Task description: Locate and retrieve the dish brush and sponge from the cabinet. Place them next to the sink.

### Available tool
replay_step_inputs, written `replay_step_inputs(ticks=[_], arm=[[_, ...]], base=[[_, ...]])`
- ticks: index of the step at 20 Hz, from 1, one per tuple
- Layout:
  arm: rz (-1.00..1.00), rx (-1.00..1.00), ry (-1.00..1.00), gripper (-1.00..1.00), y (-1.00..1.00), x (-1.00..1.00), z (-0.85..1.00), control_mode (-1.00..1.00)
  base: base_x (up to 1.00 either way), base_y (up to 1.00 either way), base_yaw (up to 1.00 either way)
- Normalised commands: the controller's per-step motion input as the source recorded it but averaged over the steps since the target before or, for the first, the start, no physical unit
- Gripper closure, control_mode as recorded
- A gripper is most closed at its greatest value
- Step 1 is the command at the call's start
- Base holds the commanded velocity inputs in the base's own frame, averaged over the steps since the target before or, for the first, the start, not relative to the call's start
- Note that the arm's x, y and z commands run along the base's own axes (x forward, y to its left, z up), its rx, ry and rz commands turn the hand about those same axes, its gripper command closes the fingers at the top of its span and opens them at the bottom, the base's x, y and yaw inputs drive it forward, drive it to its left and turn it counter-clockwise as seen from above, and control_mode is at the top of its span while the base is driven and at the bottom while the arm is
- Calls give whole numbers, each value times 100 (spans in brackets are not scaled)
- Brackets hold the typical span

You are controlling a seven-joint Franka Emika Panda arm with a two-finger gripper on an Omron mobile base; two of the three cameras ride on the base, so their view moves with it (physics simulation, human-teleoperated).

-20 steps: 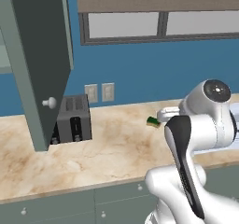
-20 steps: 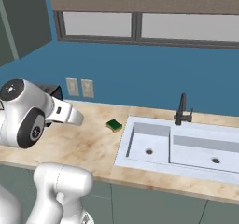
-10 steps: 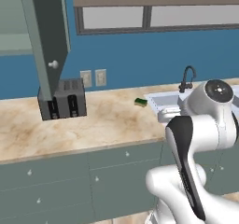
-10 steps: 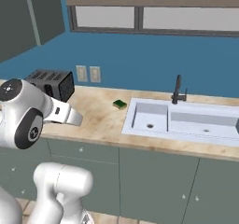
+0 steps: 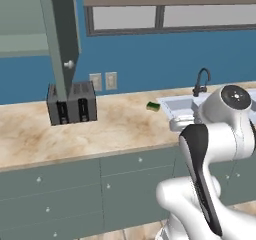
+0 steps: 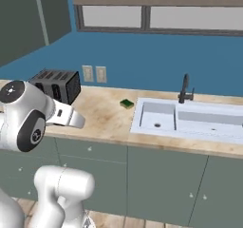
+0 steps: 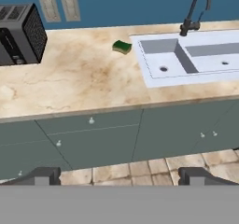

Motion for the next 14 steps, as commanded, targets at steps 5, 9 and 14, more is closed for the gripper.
replay_step_inputs(ticks=[5, 9, 14], arm=[[0, 0, 0, -100, 0, 0, 0, 100], [0, 0, 0, -100, 0, 0, 0, 100], [0, 0, 0, -100, 0, 0, 0, 100]], base=[[-33, 73, -11], [-28, 65, -10], [-24, 64, -10]])
